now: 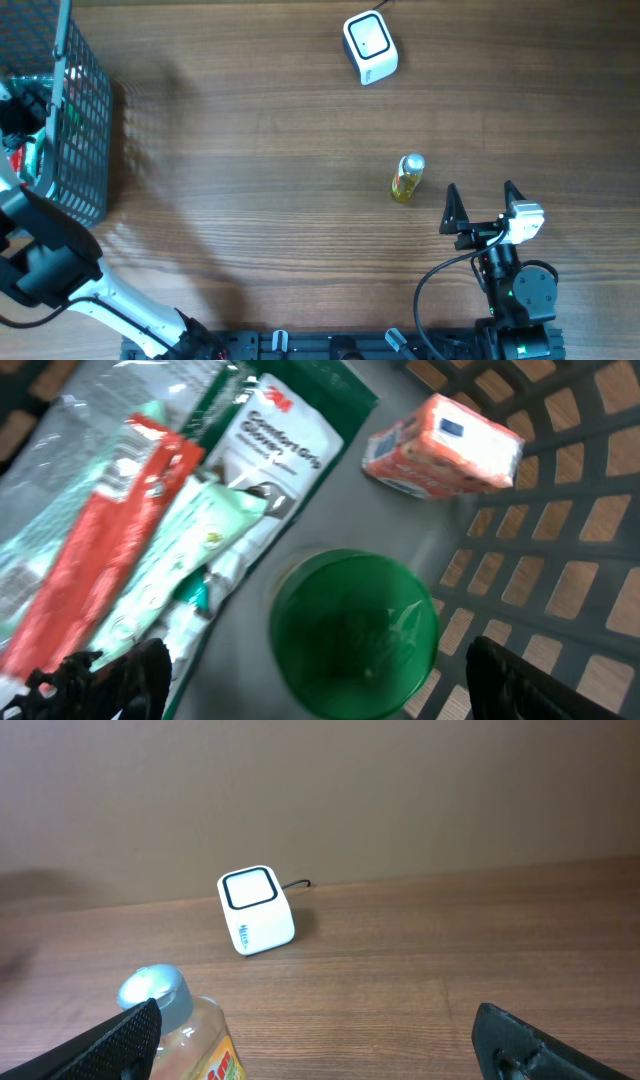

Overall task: Scan the item barcode
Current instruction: 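Reach the left gripper into the basket and grasp the green-lidded jar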

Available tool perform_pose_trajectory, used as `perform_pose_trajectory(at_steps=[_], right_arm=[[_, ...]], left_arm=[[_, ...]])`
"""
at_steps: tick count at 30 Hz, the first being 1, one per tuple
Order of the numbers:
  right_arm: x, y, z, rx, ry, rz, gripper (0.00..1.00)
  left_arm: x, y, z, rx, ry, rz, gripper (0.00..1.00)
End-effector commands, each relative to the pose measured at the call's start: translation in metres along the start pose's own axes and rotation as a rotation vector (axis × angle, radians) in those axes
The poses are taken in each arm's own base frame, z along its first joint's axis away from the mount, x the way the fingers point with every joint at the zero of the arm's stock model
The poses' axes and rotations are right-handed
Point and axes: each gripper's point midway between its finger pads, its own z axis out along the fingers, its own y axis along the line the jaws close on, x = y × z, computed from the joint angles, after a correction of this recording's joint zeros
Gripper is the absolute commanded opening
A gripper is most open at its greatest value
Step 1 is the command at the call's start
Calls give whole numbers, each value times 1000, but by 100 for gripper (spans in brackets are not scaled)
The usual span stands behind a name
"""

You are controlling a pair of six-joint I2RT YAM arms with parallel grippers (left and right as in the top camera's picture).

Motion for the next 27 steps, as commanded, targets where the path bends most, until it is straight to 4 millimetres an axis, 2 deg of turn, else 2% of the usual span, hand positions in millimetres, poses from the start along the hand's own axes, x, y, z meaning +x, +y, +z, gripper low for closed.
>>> perform_pose_trajectory(at_steps=[1, 8, 16, 20, 23, 25, 27], right_arm=[[0, 1, 0, -10, -1, 13, 100], [0, 1, 0, -10, -1, 13, 100], [0, 1, 0, -10, -2, 13, 100], [0, 1, 0, -10, -2, 13, 100], [0, 2, 0, -11, -1, 13, 100], [0, 1, 0, -10, -1, 13, 100], [0, 2, 0, -11, -1, 13, 100]], left_arm=[[6, -9, 17, 30, 28, 53, 88], [20, -4, 42, 30, 86, 55, 90], [30, 1, 62, 28, 125, 46, 89], [28, 3, 62, 25, 116, 45, 76], [28, 8, 62, -4, 116, 46, 74], [28, 9, 62, -10, 119, 45, 63], [28, 12, 61, -27, 120, 46, 58]])
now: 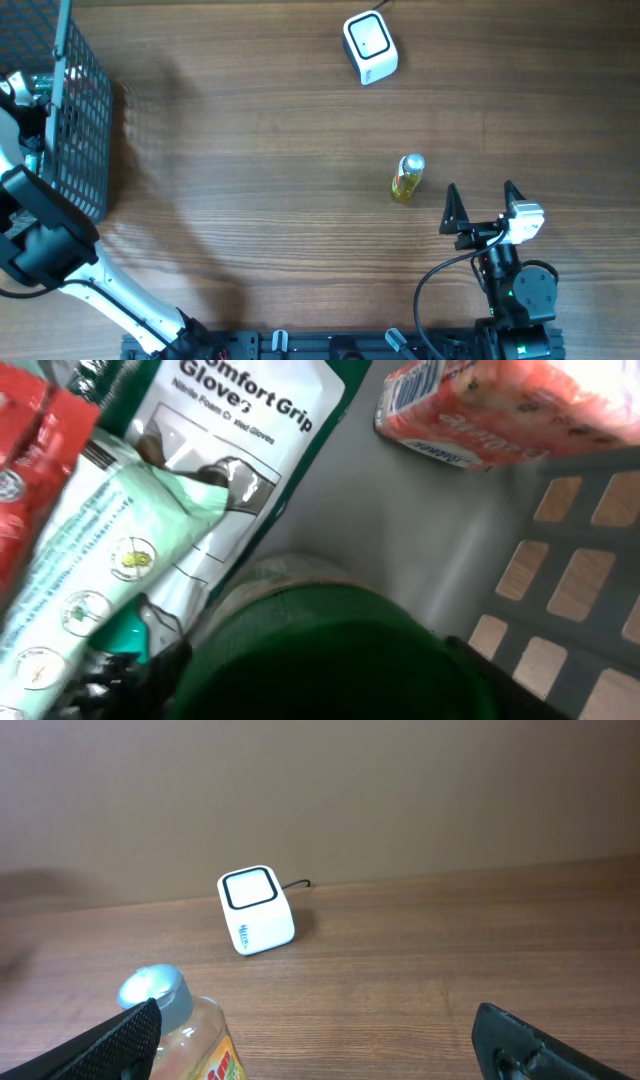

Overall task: Scan the item barcode
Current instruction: 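Reach the left gripper into the basket and grasp the green-lidded jar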

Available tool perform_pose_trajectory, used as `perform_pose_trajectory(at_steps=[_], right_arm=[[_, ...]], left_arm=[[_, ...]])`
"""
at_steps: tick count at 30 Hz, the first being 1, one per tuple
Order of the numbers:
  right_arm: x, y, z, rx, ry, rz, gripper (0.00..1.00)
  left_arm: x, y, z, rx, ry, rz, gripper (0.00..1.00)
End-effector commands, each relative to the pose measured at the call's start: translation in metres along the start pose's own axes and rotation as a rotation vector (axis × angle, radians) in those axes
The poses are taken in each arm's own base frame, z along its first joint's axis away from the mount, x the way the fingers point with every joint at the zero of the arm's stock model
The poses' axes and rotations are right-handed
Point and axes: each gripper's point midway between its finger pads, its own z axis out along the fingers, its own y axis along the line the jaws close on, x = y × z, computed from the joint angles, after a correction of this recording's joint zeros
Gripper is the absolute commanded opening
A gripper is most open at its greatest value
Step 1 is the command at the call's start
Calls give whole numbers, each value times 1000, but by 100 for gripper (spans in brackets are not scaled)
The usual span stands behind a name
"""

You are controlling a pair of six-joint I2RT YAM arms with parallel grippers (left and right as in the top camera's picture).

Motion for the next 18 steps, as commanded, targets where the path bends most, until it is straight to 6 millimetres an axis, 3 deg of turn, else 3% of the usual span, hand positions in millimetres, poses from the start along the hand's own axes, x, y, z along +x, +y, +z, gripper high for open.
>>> perform_pose_trajectory(at_steps=[1, 5, 9, 13, 14, 18], right_arm=[[0, 1, 0, -10, -2, 13, 100], [0, 2, 0, -11, -1, 13, 100], [0, 2, 0, -11, -1, 13, 100], [0, 2, 0, -11, -1, 13, 100], [0, 2, 0, -11, -1, 13, 100], [0, 2, 0, -11, -1, 13, 100]], left_arm=[[6, 9, 5, -39, 22, 0, 58], [-3, 6, -15, -46, -19, 7, 58], [-31, -6, -72, -49, -155, 25, 58], [-58, -22, -154, -49, -348, 5, 57], [-64, -30, -192, -40, -436, -9, 58], [-68, -50, -281, -1, -643, -53, 58]])
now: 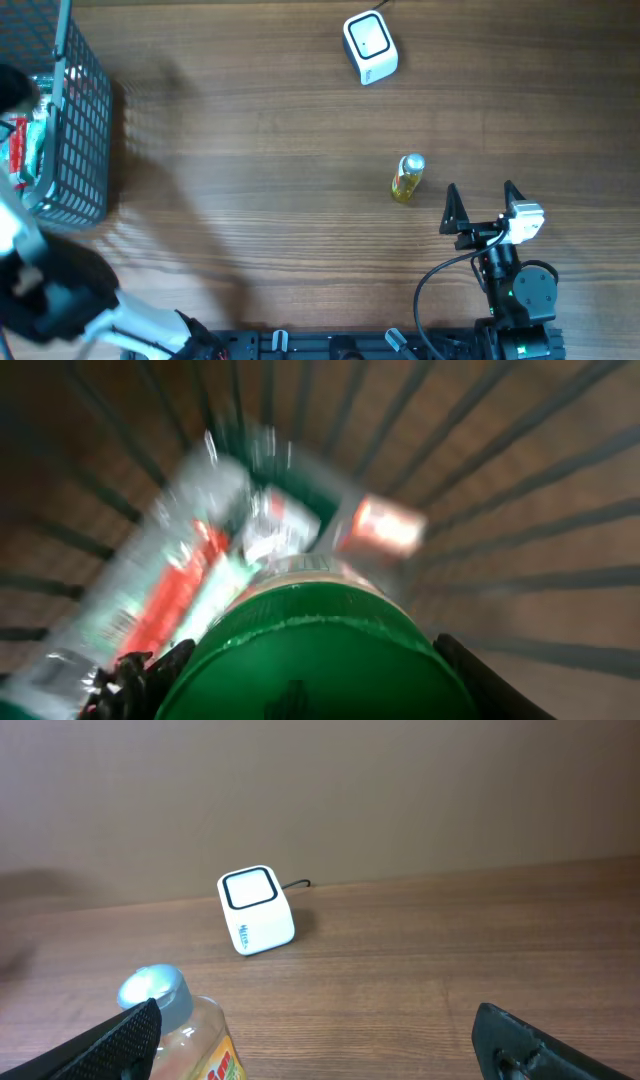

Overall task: Scan the item barcode
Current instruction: 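Reach the left gripper into the basket and grasp the green-lidded jar, then carry the green jar with the left gripper toward the scanner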

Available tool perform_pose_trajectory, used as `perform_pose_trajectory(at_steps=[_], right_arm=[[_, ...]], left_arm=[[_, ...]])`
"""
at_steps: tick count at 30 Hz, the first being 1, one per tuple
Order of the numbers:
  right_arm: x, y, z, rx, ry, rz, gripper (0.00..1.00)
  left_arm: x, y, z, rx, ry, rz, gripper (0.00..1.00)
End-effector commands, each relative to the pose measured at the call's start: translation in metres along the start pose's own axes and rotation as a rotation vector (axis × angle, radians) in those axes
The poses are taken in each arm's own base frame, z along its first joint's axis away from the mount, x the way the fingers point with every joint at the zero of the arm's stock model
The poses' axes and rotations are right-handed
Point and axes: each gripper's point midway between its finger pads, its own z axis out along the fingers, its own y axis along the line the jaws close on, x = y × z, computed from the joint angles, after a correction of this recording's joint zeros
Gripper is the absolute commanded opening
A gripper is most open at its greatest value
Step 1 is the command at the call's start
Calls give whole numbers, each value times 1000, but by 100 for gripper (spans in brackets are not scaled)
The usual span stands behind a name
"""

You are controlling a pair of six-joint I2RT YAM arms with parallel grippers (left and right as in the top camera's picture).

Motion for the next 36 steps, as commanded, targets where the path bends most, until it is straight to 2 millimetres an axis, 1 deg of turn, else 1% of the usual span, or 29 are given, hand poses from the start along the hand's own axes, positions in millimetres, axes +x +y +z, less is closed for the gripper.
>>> perform_pose_trajectory(at_steps=[1, 2, 3, 4, 6, 7, 9, 10, 13, 17, 20, 22, 23, 27, 28, 30, 33, 36], right_arm=[[0, 1, 0, -10, -1, 13, 100], [0, 2, 0, -11, -1, 13, 100], [0, 1, 0, -10, -1, 13, 100], [0, 1, 0, -10, -1, 13, 100], [0, 2, 0, -11, -1, 13, 100], [0, 2, 0, -11, -1, 13, 100], [0, 1, 0, -10, -2, 13, 100], [0, 2, 0, -11, -1, 13, 100], [0, 1, 0, -10, -1, 13, 100], [0, 1, 0, -10, -2, 13, 100], [0, 1, 0, -10, -2, 13, 100], [0, 1, 0, -10, -1, 13, 100], [0, 2, 0, -11, -1, 13, 100], [0, 2, 0, -11, -1, 13, 100], [0, 1, 0, -10, -1, 13, 100], [0, 2, 0, -11, -1, 13, 100], [0, 2, 0, -11, -1, 13, 100], [0, 1, 0, -10, -2, 13, 100]], left_arm=[[-58, -22, -115, 40, -285, -79, 58], [-61, -30, -135, 64, -320, -89, 57], [-59, -40, -154, 101, -337, -95, 57], [-53, -56, -176, 137, -343, -101, 56], [-41, -73, -190, 167, -325, -79, 56], [-29, -84, -196, 186, -295, -64, 56], [-7, -100, -200, 208, -226, -44, 55], [5, -108, -200, 214, -186, -33, 54], [49, -142, -197, 265, -32, 22, 51], [98, -184, -191, 305, 102, 110, 46], [141, -216, -183, 308, 179, 197, 46], [177, -238, -176, 306, 225, 261, 47], [203, -254, -171, 318, 254, 298, 46], [278, -292, -159, 388, 327, 396, 44], [301, -301, -156, 409, 342, 426, 43], [337, -312, -148, 410, 355, 459, 42], [378, -320, -137, 382, 369, 519, 40], [410, -329, -130, 364, 405, 580, 40]])
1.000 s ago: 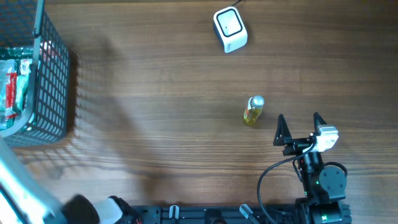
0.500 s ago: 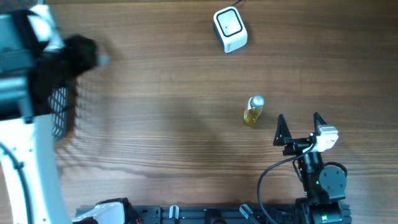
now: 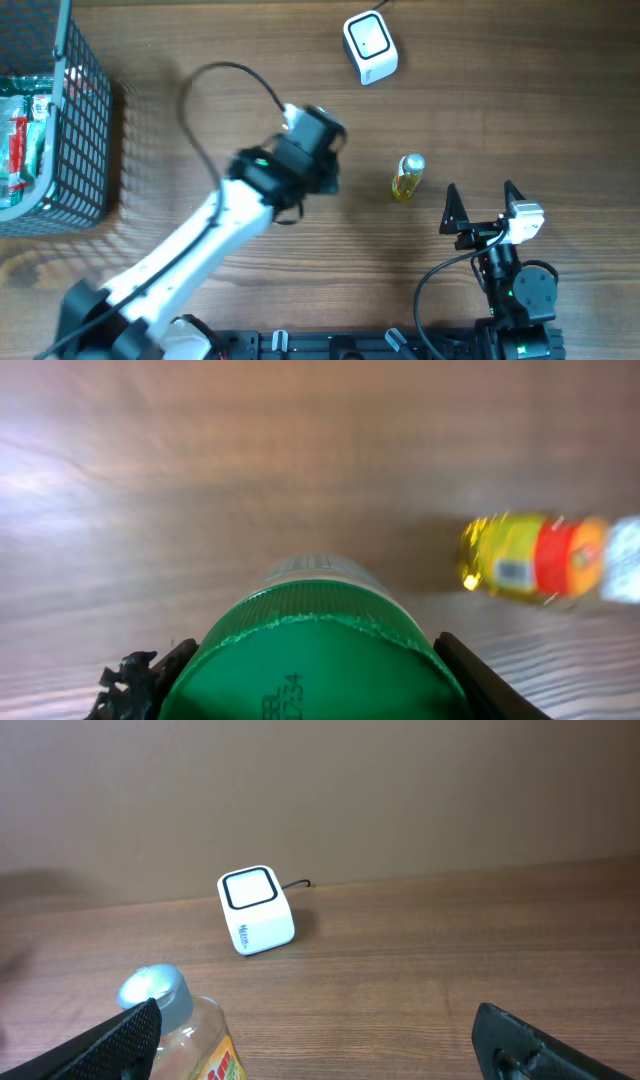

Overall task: Scan the item barcode
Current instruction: 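Carry the green jar with the left gripper toward the scanner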

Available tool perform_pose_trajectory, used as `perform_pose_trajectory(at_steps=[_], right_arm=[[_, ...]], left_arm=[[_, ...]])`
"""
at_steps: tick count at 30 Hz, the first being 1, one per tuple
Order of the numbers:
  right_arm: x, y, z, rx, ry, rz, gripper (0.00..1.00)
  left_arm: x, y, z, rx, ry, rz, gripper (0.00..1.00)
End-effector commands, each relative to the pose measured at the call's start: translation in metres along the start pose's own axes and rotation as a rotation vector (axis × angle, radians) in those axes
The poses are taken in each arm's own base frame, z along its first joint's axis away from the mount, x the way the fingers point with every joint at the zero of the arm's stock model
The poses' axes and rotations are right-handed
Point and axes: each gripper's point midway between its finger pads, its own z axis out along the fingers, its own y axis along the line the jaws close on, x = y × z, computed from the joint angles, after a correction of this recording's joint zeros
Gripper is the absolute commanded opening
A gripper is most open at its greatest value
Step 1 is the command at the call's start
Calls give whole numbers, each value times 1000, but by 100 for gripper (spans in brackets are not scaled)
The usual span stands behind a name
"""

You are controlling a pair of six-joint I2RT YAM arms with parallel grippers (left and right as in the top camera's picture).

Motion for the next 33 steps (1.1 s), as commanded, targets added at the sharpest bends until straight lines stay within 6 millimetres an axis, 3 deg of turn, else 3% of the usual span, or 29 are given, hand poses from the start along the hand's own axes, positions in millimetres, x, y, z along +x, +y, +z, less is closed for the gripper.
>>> perform_pose_trajectory(at_steps=[1, 8, 12, 18, 20, 25, 29, 33], right_arm=[[0, 2, 0, -11, -1, 13, 100], [0, 1, 0, -10, -1, 13, 100], [0, 1, 0, -10, -2, 13, 100], [0, 1, 0, -10, -1, 13, 100], [0, 2, 0, -11, -1, 13, 100], [0, 1, 0, -10, -2, 13, 100], [0, 1, 0, -10, -1, 13, 100], [0, 2, 0, -11, -1, 13, 100]], left_arm=[[13, -13, 28, -54, 16, 10, 40], [24, -40, 63, -39, 18, 41, 40], [19, -40, 71, -81, -35, -39, 41], [31, -43, 84, -105, -17, -79, 45], [33, -44, 86, -105, -12, -73, 50], [33, -46, 87, -101, -15, -72, 78], [26, -44, 82, -93, -32, -87, 87], [0, -38, 61, -61, -91, -140, 93]])
